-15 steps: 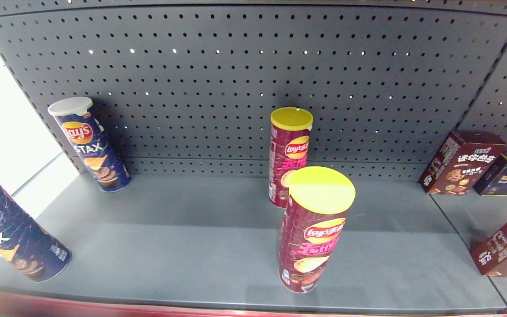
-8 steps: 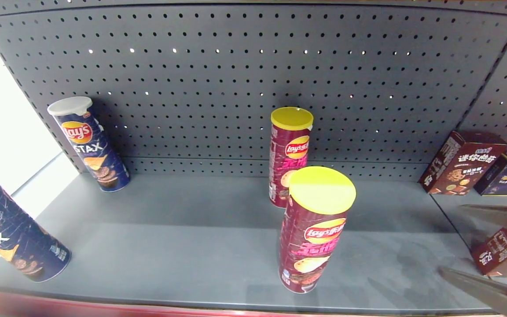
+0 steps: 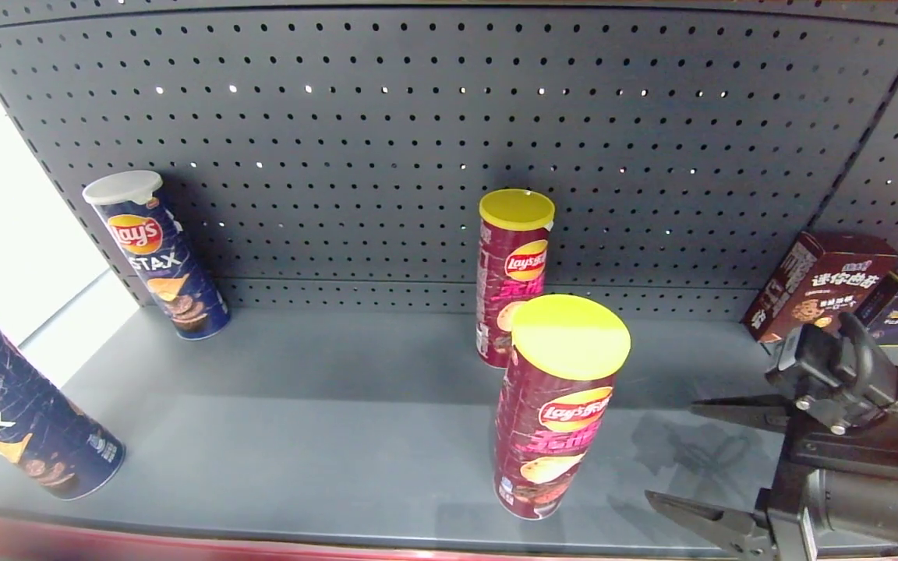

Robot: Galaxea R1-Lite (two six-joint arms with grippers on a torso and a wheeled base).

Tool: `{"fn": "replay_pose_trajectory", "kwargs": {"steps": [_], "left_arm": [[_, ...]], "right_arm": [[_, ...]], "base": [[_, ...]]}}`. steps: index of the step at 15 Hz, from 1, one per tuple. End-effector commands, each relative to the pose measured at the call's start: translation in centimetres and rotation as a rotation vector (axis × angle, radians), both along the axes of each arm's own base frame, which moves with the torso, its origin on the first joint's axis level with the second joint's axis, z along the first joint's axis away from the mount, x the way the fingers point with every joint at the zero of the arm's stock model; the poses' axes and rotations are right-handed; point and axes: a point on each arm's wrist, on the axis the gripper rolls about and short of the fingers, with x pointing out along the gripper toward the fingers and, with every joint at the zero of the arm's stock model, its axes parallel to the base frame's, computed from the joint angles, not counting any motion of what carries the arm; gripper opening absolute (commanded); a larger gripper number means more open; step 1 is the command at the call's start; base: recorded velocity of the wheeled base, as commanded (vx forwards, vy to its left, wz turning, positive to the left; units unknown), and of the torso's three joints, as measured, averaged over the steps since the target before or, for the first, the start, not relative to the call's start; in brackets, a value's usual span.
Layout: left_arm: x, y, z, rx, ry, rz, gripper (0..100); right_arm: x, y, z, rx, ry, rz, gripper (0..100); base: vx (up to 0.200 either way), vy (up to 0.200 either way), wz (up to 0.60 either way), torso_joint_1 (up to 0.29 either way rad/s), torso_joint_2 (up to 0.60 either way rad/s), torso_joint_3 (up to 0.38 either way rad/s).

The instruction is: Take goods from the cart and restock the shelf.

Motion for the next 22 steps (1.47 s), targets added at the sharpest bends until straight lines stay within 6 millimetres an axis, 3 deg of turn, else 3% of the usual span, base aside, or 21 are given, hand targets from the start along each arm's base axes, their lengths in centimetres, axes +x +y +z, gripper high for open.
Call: {"fn": "replay_pose_trajectory", "kwargs": {"steps": [1, 5, 10, 22], "left_arm": [[0.0, 0.0, 0.0, 0.001, 0.001, 0.001, 100], [0.0, 0.0, 0.0, 0.0, 0.001, -0.001, 100], [0.0, 0.0, 0.0, -0.002, 0.0, 0.001, 100], [0.0, 0.0, 0.0, -0.005, 0.0, 0.002, 100]], "right_arm": [[1.0, 0.7, -0.9, -0.028, 0.038, -0.001, 100], [2.4, 1.6, -1.6, -0.054, 0.043, -0.035, 100], [4.7, 3.2, -0.9, -0.05, 0.028, -0.051, 100], [4.8, 4.7, -1.8, -0.069, 0.045, 0.0, 100]], "base": [[0.0, 0.0, 0.0, 0.0, 0.0, 0.0], [0.0, 0.0, 0.0, 0.0, 0.0, 0.0], [0.0, 0.0, 0.0, 0.0, 0.0, 0.0], [0.0, 0.0, 0.0, 0.0, 0.0, 0.0]]}}
